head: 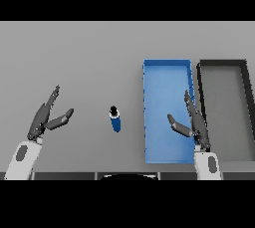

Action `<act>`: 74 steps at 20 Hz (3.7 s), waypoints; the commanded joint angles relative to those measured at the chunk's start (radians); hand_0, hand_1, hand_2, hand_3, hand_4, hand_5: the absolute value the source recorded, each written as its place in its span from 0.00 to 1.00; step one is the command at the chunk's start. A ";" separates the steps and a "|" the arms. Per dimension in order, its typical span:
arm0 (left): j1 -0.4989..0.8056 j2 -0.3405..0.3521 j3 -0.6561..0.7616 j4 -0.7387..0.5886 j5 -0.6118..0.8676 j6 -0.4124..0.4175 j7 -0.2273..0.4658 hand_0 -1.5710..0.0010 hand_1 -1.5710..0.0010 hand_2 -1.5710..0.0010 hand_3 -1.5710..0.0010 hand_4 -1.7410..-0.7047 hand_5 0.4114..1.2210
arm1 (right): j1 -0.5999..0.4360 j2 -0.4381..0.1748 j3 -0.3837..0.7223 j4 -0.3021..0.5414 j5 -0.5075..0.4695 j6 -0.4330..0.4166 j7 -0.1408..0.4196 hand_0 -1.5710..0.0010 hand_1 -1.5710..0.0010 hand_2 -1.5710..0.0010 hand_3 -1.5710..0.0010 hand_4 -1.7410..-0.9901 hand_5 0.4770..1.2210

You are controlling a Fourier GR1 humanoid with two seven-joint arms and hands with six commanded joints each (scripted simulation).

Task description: Pick up the blue pipe and place it into the blue bin.

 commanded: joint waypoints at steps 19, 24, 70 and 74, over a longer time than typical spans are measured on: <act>-0.025 -0.045 -0.257 -0.121 -0.051 -0.234 0.103 1.00 1.00 1.00 1.00 0.61 0.04 | 0.012 -0.013 0.008 -0.021 0.003 0.019 -0.032 1.00 1.00 1.00 1.00 0.64 0.19; -0.083 -0.140 -0.304 -0.045 -0.087 -0.235 0.129 1.00 1.00 1.00 1.00 0.60 0.04 | 0.021 -0.008 0.004 -0.022 0.003 0.011 -0.020 1.00 1.00 1.00 1.00 0.62 0.19; -0.286 -0.435 -0.358 -0.050 -0.060 -0.183 0.110 0.00 0.00 0.00 0.08 0.01 1.00 | 0.046 0.000 0.005 -0.021 0.021 0.003 -0.046 1.00 1.00 1.00 1.00 0.71 0.20; -0.264 -0.420 -0.360 -0.061 -0.062 -0.189 0.094 0.00 0.00 0.00 0.08 0.01 1.00 | 0.035 -0.011 -0.008 -0.051 -0.040 0.040 -0.065 1.00 1.00 1.00 1.00 0.73 0.18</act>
